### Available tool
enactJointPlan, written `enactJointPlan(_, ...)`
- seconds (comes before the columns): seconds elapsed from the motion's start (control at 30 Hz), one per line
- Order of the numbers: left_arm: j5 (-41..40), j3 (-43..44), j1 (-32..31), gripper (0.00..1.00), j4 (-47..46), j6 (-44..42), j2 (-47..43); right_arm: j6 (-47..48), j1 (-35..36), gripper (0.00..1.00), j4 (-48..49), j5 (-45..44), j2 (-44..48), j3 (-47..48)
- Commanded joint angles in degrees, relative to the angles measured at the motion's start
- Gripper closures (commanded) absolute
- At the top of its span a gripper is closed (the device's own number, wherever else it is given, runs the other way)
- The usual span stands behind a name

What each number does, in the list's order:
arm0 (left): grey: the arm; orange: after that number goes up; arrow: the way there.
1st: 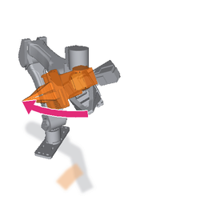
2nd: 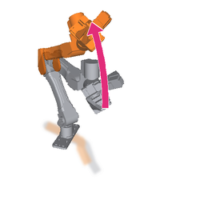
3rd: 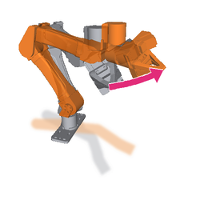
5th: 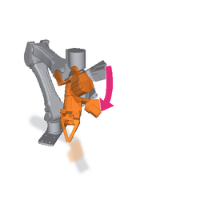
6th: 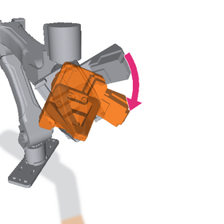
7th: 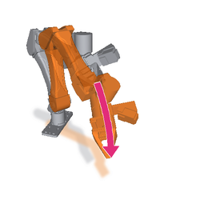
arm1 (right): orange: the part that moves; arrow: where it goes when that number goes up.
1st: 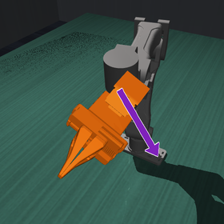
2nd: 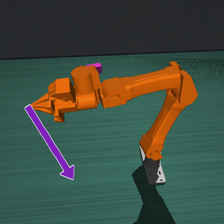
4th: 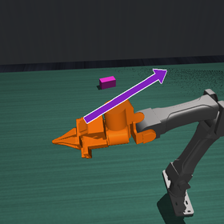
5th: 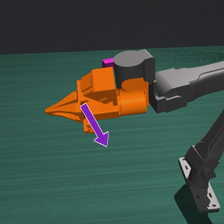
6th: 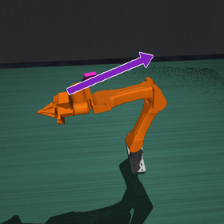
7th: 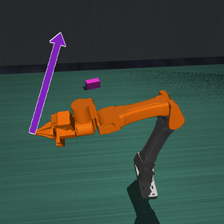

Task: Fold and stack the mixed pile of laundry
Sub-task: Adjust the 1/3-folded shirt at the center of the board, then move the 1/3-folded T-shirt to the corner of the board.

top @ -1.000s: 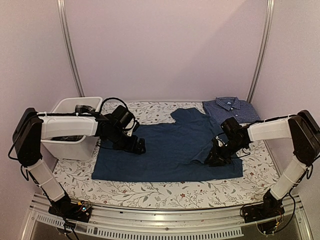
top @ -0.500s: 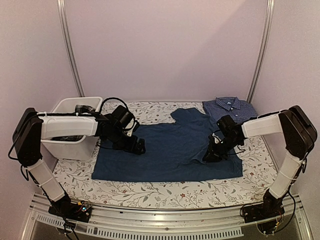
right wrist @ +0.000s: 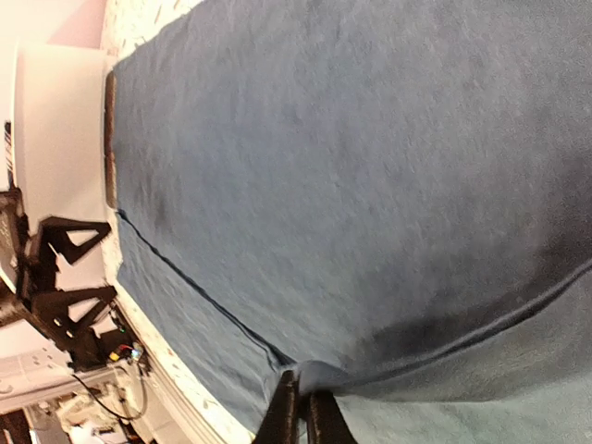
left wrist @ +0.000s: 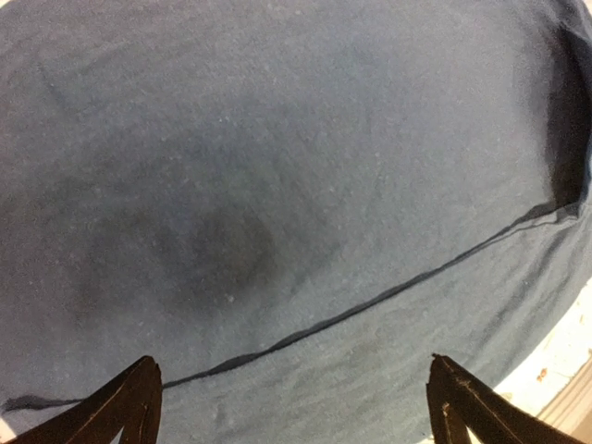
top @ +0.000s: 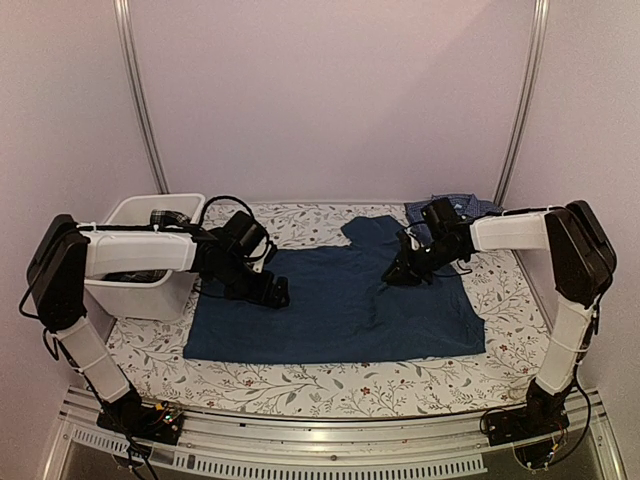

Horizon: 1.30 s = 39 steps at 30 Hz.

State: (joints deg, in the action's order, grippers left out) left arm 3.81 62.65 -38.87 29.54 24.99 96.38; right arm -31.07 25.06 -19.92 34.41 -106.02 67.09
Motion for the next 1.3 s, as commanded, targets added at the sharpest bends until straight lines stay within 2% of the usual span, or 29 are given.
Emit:
enactJointPlan(0.0, -0.49, 1.37, 0.95, 0.00, -0.28, 0.12, 1.26, 1.50, 0.08, 0.74, 2.93, 6.62, -6.51, 5.72)
enactJointPlan(0.1, -0.78, 1.53, 1.37, 0.00, 0.04, -0.03, 0.93, 3.25, -0.20, 0.56, 0.97, 7.89, -6.81, 8.10)
enactJointPlan(0.13, -0.67, 1.32, 1.56, 0.00, -0.07, -0.03, 0.66, 3.94, -0.49, 0.53, -0.07, 8.16, -5.58, 8.23)
enactJointPlan(0.3, 1.14, -0.67, 2.15, 0.00, -0.68, -1.33, -1.35, 9.33, -3.49, 0.47, -8.61, 3.63, 3.29, 4.51)
enactJointPlan(0.47, 3.99, -3.35, 2.21, 0.00, -1.76, -3.62, -1.49, 12.43, -7.34, 0.47, -10.67, -0.94, 10.27, -5.18)
enactJointPlan(0.57, 4.42, -3.76, 2.18, 0.00, -2.62, -4.47, -0.20, 13.58, -7.88, 0.48, -9.65, -3.82, 8.25, -5.22)
enactJointPlan(0.7, 4.26, -2.52, 2.30, 0.00, -2.78, -4.96, 3.63, 13.46, -7.99, 0.49, -10.05, -5.29, 1.15, -2.83)
enactJointPlan(0.9, 4.46, -3.62, 2.30, 0.00, -2.69, -3.97, 7.50, 12.39, -8.31, 0.49, -11.46, -8.35, -1.29, -7.49)
enactJointPlan(1.1, 6.29, -8.60, 0.45, 0.00, -2.05, -1.57, 5.58, 8.93, -8.30, 0.50, -11.56, -5.88, 3.07, -19.20)
enactJointPlan(1.27, 7.64, -12.09, -5.41, 0.00, 0.99, 1.54, 2.67, 5.93, -8.18, 0.49, -12.87, -3.80, 9.38, -26.82)
